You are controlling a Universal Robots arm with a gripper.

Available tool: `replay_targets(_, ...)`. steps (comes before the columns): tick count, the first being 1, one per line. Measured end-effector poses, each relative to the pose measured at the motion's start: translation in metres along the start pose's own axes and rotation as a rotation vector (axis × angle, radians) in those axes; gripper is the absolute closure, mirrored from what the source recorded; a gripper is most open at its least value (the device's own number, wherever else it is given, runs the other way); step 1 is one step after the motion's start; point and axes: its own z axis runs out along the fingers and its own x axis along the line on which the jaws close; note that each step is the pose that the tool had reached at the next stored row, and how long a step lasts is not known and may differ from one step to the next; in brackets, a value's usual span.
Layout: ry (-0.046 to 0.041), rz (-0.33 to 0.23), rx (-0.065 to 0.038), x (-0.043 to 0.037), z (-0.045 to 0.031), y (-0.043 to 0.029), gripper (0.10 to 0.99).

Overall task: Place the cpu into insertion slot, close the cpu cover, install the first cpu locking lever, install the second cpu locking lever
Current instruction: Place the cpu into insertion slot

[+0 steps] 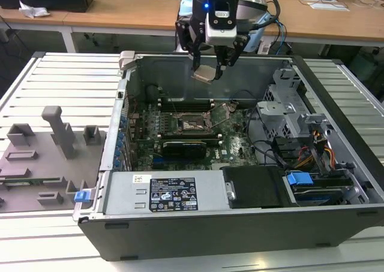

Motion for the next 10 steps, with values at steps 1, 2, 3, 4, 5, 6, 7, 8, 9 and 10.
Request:
replay_targets(1, -0.0004, 0.004, 0.0, 0.0, 0.0, 0.0, 0.549)
replay_targets(2, -0.001, 0.012, 0.0, 0.0, 0.0001, 0.0, 0.549)
replay_targets(3, -0.0014, 0.016, 0.0, 0.0, 0.0001, 0.0, 0.549)
replay_targets(4, -0.002, 0.023, -0.001, 0.0, 0.0001, 0.0, 0.549)
replay_targets(5, -0.0028, 0.031, -0.001, 0.0, 0.0001, 0.0, 0.549)
replay_targets(6, -0.0032, 0.037, -0.001, 0.0, 0.0002, 0.0, 0.549)
replay_targets(7, -0.0037, 0.041, -0.001, 0.0, 0.0002, 0.0, 0.549)
replay_targets(8, -0.0043, 0.049, -0.001, 0.0, 0.0002, 0.0, 0.549)
replay_targets(9, -0.0052, 0.058, -0.001, 0.0, 0.0003, 0.0, 0.549)
replay_targets(10, -0.0057, 0.064, -0.001, 0.0, 0.0003, 0.0, 0.549)
